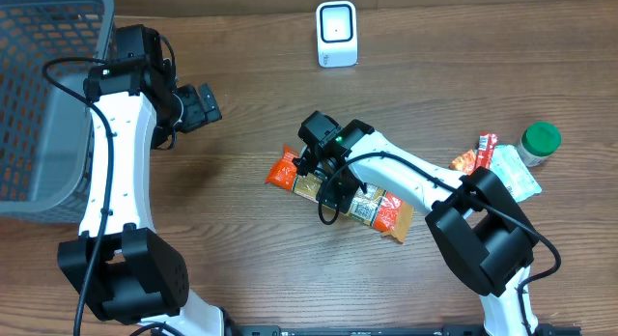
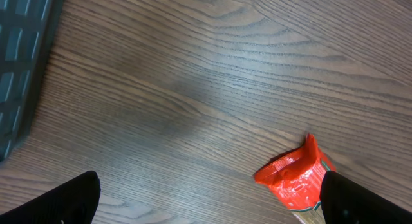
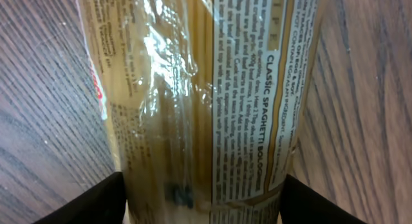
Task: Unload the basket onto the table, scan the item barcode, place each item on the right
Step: 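Regrip the spaghetti package near its middle with the right gripper, then lift the spaghetti package and carry it up to the white scanner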
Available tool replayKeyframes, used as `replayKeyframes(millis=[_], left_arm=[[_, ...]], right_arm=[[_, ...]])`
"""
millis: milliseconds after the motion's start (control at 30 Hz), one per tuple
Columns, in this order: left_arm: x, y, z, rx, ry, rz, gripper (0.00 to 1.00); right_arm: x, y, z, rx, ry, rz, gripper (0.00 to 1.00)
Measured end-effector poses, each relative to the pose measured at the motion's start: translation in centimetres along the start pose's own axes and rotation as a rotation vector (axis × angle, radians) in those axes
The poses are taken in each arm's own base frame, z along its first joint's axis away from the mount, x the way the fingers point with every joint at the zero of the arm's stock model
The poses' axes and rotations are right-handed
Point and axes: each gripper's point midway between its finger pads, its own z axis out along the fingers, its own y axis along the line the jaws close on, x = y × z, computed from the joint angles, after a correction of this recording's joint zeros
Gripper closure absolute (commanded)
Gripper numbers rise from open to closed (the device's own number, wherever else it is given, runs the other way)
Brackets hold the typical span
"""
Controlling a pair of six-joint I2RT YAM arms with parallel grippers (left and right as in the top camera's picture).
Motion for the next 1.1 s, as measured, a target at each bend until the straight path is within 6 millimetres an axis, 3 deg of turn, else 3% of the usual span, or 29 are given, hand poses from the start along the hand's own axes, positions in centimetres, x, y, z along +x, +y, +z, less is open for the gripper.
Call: replayKeyframes(millis=[100, 333, 667, 900, 1000, 1100], left_arm=[[0.0, 0.0, 0.0, 0.0, 0.0, 0.0, 0.0], [0.0, 0.0, 0.0, 0.0, 0.0, 0.0, 0.0], [0.0, 0.0, 0.0, 0.0, 0.0, 0.0, 0.0], [0.0, 0.0, 0.0, 0.0, 0.0, 0.0, 0.0], [0.0, 0.0, 0.0, 0.0, 0.0, 0.0, 0.0], [0.0, 0.0, 0.0, 0.0, 0.0, 0.0, 0.0]], right_arm=[[0.1, 0.1, 0.2, -0.001, 0.001, -0.001, 0.38], [0.1, 0.1, -0.2, 0.0, -0.006, -0.004, 0.71], [0.6, 0.3, -0.8, -0.009, 0.015, 0.001, 0.92], [1.2, 0.6, -1.5, -0.017, 0.043, 0.026, 0.96], [1.1, 0.6, -2.8, -0.006, 0.02, 0.048, 0.96], [0.4, 0.3, -5.4, 0.021, -0.047, 0.061, 0.96]])
